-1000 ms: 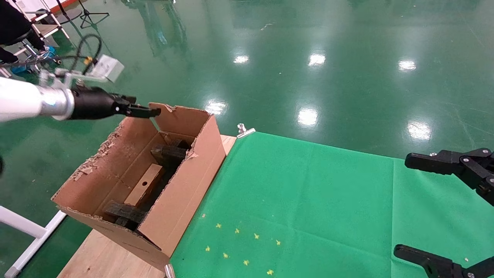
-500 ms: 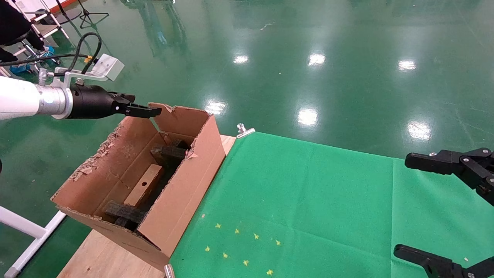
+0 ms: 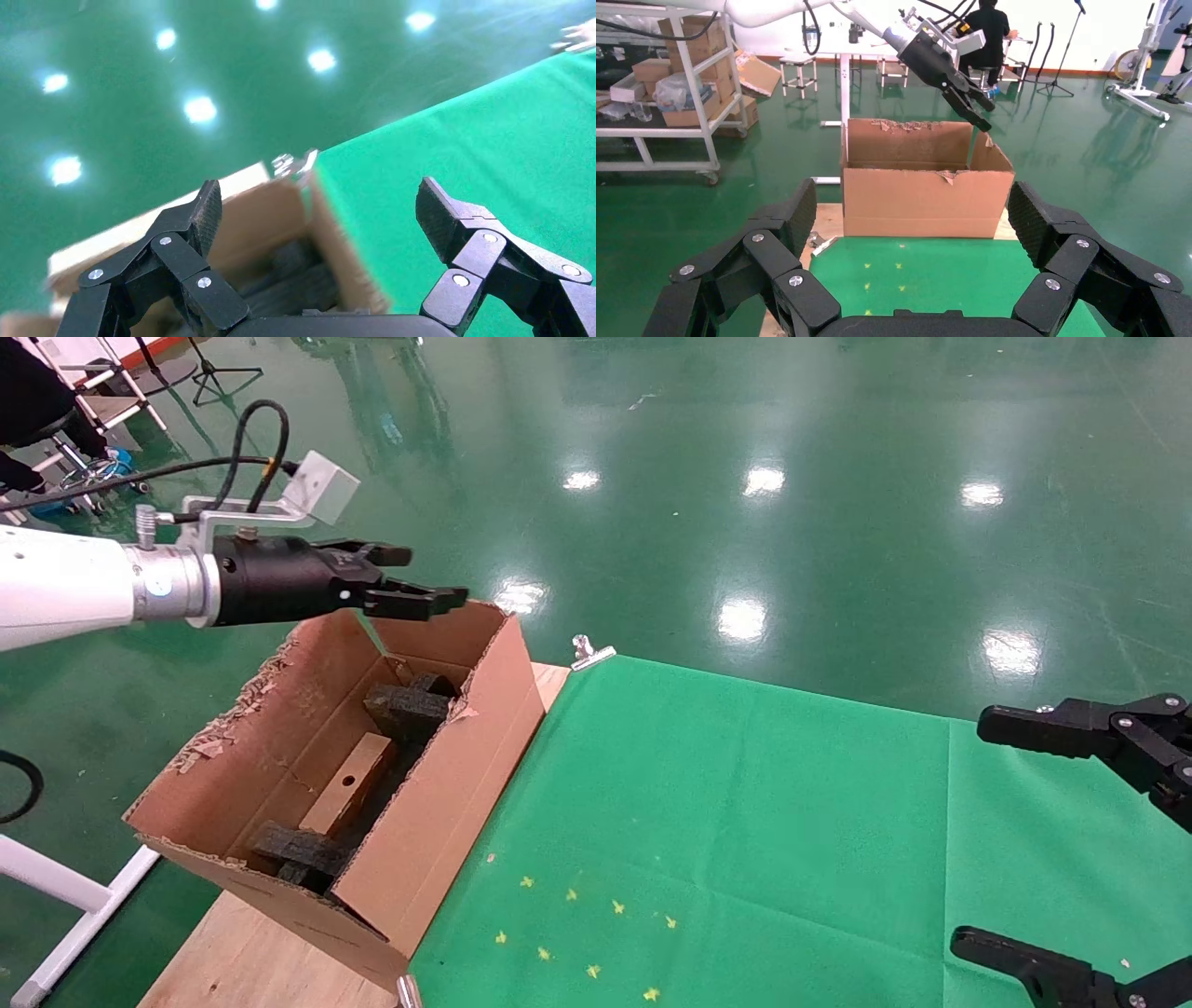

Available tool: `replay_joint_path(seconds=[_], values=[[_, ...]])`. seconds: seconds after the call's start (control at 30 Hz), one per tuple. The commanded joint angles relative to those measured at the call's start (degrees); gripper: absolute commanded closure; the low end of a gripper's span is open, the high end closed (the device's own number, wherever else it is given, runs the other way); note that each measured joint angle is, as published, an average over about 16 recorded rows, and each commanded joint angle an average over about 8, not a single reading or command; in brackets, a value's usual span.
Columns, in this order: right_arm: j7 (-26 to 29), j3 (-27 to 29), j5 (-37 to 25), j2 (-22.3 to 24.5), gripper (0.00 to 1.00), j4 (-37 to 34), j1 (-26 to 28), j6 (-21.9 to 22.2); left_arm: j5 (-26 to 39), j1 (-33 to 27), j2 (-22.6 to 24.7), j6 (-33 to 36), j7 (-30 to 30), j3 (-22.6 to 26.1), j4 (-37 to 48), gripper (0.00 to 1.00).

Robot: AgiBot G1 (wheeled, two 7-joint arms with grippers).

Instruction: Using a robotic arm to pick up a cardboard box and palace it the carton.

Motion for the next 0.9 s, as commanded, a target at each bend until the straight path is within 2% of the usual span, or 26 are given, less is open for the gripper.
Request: replay_joint_path(seconds=[0.03,0.9], values=[[0.00,0.00,0.00,0.00,0.00,0.00,0.00,0.00,-1.97,1.43,-0.23,0.77,0.41,-0.55,-1.94,0.00],[-0.03,-0.07,0.04,0.03,0.00,0.00,0.02,0.03,-27.79,20.11,-3.17,10.82,5.85,-7.74,-27.34,0.00]])
